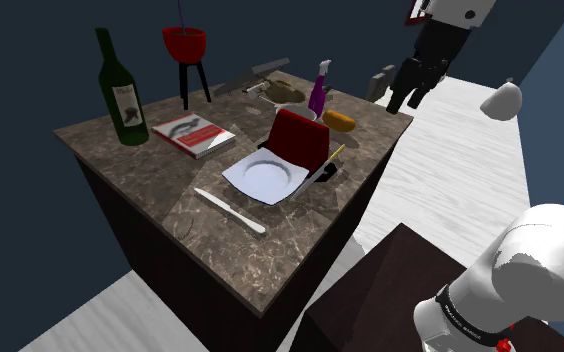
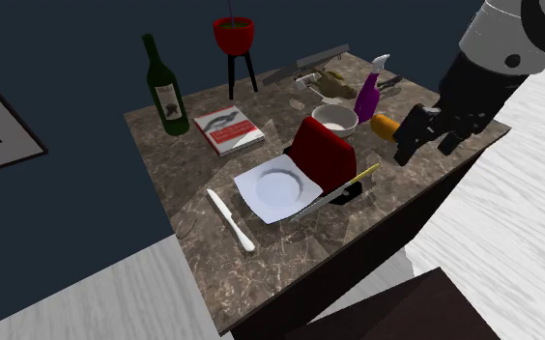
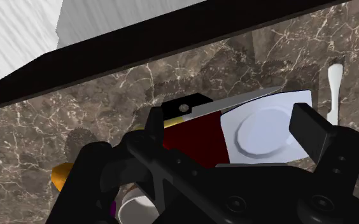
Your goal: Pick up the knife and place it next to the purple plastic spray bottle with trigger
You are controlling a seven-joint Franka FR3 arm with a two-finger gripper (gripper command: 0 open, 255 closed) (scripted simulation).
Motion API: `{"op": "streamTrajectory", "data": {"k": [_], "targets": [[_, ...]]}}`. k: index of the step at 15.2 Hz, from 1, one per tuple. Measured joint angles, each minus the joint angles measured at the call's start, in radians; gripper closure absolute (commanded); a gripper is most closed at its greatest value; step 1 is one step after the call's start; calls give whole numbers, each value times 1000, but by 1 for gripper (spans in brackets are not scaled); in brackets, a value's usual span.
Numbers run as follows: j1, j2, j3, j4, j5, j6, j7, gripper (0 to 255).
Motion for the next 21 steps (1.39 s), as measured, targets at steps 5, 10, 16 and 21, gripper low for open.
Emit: {"op": "streamTrajectory", "data": {"k": [5,10,16,21], "targets": [[26,57,50,-13,22,74,32,0],[61,148,116,-47,43,202,67,0],[98,301,204,-26,51,342,123,0],[122,447,274,15,33,450,177,0]]}}
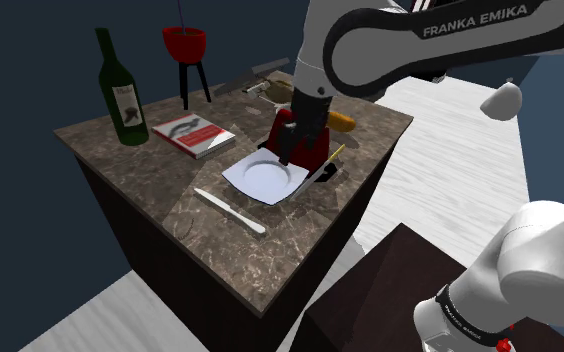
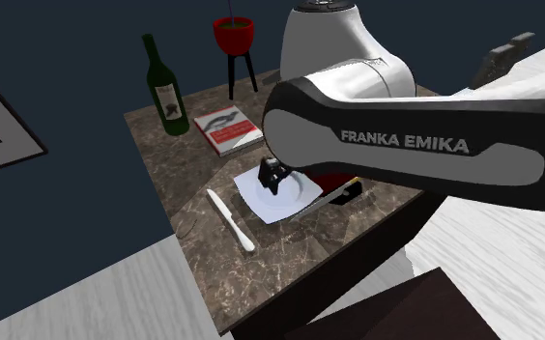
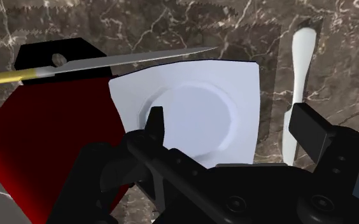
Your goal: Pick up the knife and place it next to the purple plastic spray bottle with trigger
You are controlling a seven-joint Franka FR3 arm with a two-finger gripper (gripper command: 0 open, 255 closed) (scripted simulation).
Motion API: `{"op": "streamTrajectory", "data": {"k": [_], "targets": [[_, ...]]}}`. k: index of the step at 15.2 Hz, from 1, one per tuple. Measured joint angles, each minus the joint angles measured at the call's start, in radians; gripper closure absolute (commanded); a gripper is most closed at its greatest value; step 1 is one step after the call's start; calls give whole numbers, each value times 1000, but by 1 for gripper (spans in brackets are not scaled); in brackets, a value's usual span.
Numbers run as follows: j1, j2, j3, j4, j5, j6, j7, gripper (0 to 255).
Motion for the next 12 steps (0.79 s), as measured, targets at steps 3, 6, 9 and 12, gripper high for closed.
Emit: {"op": "streamTrajectory", "data": {"k": [3,6,9,12], "targets": [[13,100,43,39,-27,59,44,0],[27,200,80,85,-66,109,89,0],[40,312,105,147,-120,151,133,0],[67,421,126,222,-182,172,188,0]]}}
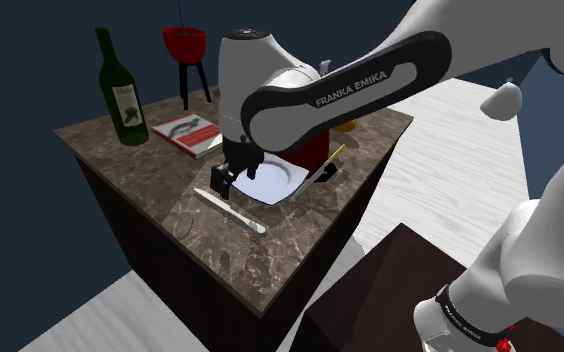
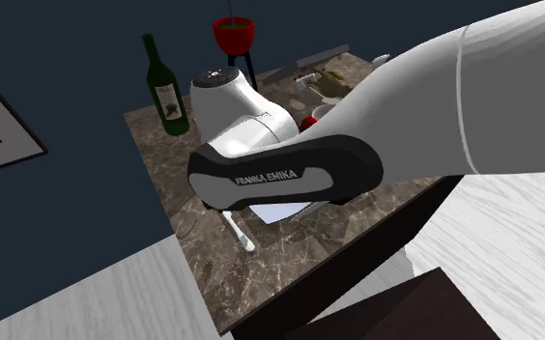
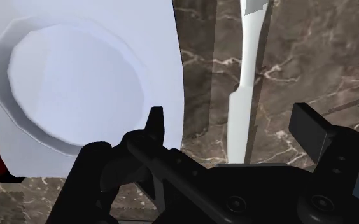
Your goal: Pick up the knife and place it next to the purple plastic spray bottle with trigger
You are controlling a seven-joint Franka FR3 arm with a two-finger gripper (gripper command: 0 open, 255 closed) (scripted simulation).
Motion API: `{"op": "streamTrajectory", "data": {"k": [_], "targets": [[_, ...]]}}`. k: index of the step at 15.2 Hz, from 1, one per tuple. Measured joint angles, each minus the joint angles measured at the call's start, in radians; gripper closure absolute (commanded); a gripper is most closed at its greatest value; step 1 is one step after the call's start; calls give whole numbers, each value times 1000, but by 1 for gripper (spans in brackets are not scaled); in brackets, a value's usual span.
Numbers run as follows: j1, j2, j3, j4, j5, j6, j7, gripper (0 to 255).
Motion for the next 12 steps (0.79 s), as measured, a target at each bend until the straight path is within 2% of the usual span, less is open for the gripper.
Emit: {"op": "streamTrajectory", "data": {"k": [4,12], "targets": [[30,101,7,59,-61,29,47,0],[40,165,-4,46,-99,100,74,0]]}}
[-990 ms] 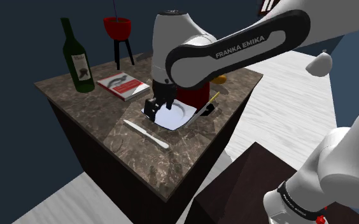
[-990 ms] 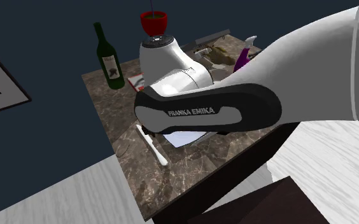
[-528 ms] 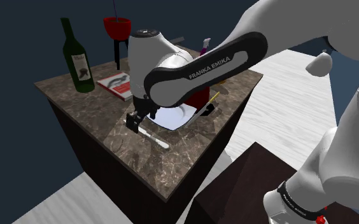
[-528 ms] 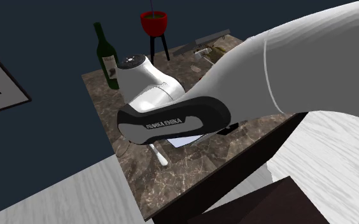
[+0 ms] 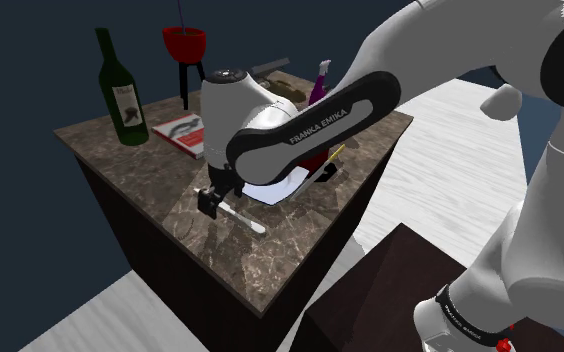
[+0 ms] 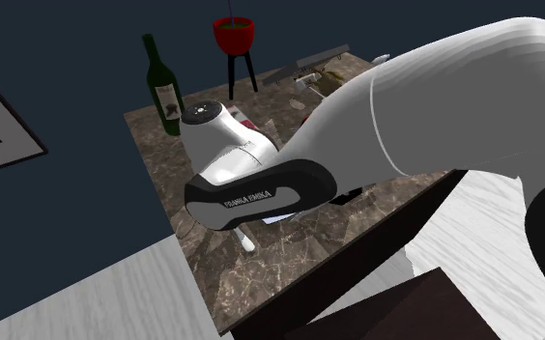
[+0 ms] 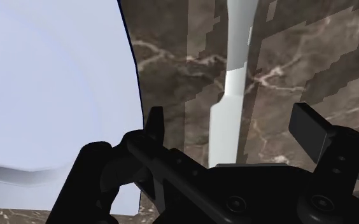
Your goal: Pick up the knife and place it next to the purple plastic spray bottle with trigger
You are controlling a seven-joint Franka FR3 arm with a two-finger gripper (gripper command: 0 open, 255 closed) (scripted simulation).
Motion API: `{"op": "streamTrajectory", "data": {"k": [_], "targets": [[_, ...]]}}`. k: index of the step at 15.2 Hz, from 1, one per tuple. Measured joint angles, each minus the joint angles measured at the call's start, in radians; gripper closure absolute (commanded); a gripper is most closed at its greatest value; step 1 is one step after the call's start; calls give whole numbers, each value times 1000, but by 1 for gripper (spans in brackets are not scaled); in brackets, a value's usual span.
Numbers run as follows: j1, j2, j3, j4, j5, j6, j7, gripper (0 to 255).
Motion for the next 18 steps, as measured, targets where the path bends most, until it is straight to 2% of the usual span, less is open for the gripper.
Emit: {"op": "streamTrajectory", "data": {"k": [5,6,18], "targets": [[0,1,0,-2,-1,3,1,0],[0,1,0,-2,-1,3,1,255],[-1,-11,4,5,5,-9,-4,255]]}}
